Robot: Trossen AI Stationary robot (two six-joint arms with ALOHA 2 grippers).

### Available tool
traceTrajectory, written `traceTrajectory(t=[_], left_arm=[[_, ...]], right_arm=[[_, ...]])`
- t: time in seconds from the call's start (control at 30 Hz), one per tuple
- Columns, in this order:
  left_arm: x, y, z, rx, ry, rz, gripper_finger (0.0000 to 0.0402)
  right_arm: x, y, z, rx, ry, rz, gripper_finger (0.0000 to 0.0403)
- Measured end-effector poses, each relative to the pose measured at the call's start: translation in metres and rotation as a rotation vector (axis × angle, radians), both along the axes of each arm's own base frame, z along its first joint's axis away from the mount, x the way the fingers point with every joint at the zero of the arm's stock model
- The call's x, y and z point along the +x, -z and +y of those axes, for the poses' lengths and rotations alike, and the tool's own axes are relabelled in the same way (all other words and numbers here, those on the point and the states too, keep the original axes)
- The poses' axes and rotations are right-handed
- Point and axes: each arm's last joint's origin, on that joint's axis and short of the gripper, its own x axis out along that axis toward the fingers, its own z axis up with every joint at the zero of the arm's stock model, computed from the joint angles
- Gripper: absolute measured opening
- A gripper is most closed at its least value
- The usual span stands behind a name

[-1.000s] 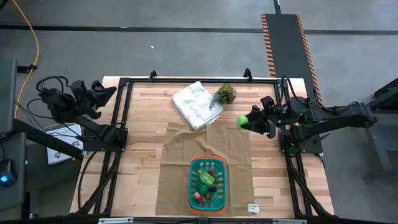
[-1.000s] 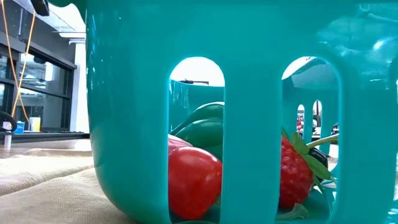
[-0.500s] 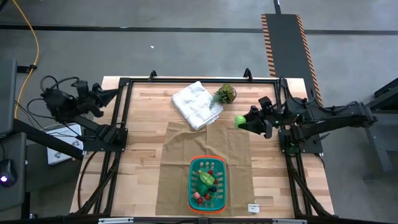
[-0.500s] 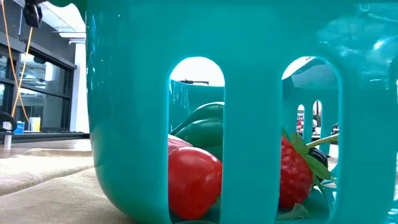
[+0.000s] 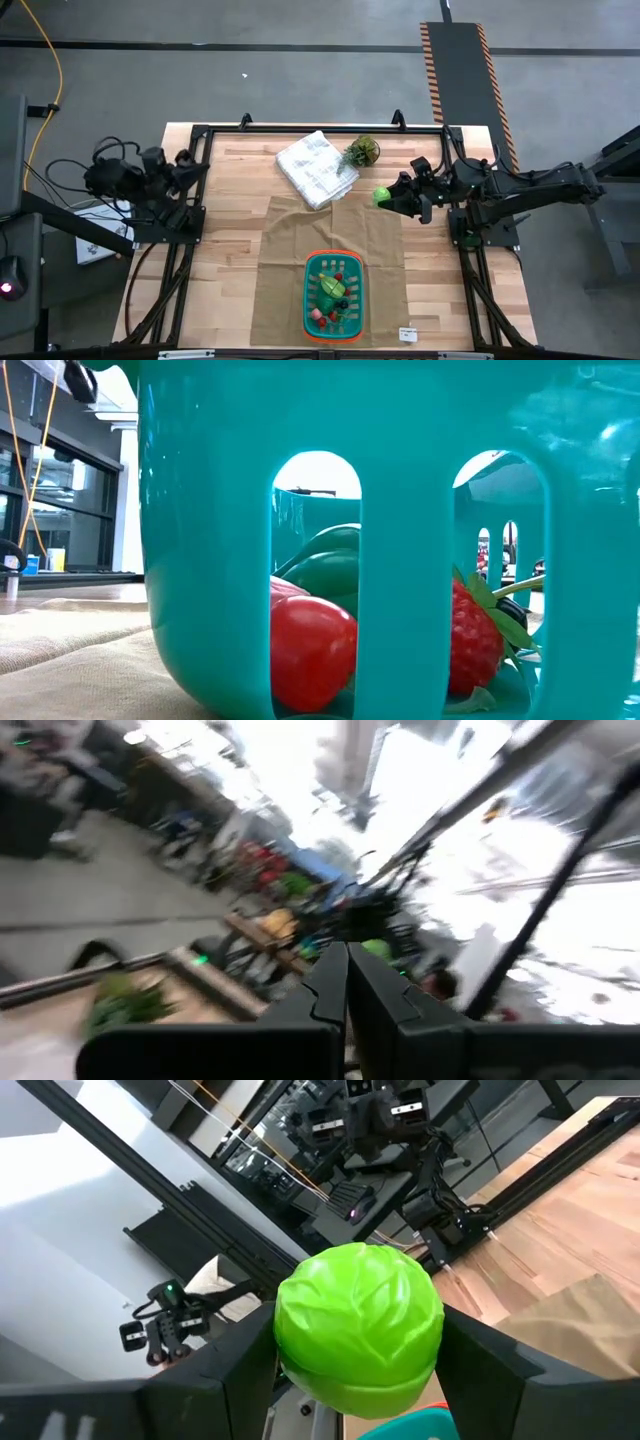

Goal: Pick and placing Produce into tupperware
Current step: Put the green cabbage into the blue bin

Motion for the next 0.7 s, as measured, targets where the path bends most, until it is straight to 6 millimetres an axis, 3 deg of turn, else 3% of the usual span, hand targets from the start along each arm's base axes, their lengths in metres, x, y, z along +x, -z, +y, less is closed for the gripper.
traceTrajectory(t=[0.27, 0.7], left_arm=[[0.012, 0.009, -0.009, 0.136, 0.127, -0.235, 0.0], [0.012, 0.02, -0.013, 0.259, 0.132, -0.445, 0.0]], right_arm=[[0.0, -0.002, 0.0, 0.017, 0.0, -0.016, 0.0216], [0.0, -0.003, 0.0, 0.044, 0.001, -0.025, 0.0216]])
